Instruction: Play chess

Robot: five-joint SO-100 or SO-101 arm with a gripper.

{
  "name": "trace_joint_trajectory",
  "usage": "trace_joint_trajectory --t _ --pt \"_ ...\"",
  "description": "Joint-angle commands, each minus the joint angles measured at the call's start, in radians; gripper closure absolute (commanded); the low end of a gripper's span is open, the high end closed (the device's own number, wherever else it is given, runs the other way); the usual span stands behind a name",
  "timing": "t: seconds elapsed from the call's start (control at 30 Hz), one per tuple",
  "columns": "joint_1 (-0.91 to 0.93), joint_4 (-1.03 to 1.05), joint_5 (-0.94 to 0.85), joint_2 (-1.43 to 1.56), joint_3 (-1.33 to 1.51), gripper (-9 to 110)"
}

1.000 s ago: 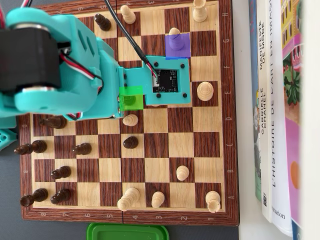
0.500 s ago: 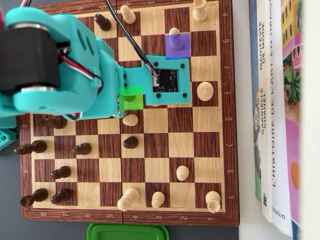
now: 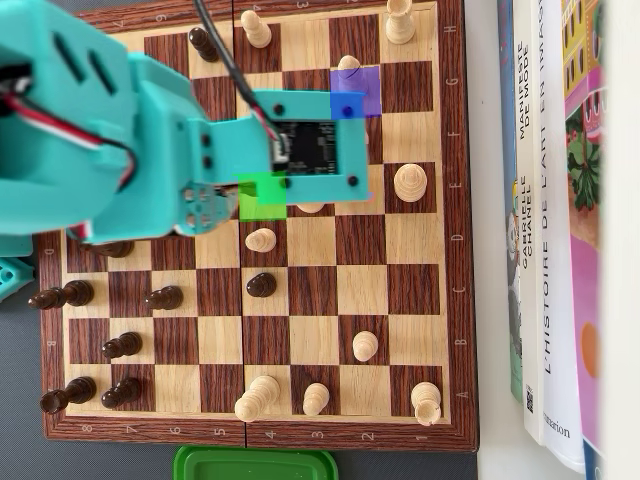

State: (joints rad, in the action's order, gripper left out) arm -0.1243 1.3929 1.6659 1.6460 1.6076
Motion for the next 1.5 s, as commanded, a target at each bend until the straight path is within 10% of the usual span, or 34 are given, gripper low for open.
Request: trace_joint_trajectory --t 0.0,1.47 --pt "0.012 0.0 0.005 0.101 0.018 100" --pt "0.715 0.035 -0.331 0.5 0.321 100"
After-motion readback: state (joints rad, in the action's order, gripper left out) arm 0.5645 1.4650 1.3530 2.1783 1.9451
